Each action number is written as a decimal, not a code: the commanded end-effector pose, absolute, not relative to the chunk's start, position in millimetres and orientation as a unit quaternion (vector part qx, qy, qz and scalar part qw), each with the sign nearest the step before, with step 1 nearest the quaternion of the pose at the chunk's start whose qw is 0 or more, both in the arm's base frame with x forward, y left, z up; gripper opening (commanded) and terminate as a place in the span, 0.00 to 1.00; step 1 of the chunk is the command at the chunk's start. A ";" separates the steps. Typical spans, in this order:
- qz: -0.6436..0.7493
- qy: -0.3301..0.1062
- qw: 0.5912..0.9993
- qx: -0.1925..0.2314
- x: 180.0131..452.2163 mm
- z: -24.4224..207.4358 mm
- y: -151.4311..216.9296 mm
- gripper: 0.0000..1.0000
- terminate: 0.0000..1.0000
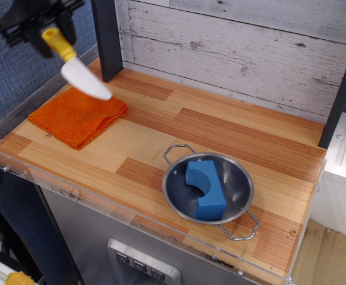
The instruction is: Place the knife on the orange rag.
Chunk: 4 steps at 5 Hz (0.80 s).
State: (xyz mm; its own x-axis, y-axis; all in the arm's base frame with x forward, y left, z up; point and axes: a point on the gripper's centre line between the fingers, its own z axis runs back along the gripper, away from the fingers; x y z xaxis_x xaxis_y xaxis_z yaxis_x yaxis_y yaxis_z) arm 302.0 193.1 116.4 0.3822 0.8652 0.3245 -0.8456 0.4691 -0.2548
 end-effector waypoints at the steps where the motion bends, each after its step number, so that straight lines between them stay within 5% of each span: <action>1: 0.515 -0.202 0.833 -0.003 294.2 89.0 216.8 0.00 0.00; 4: 0.523 -0.181 0.833 0.012 312.2 56.8 230.5 0.00 0.00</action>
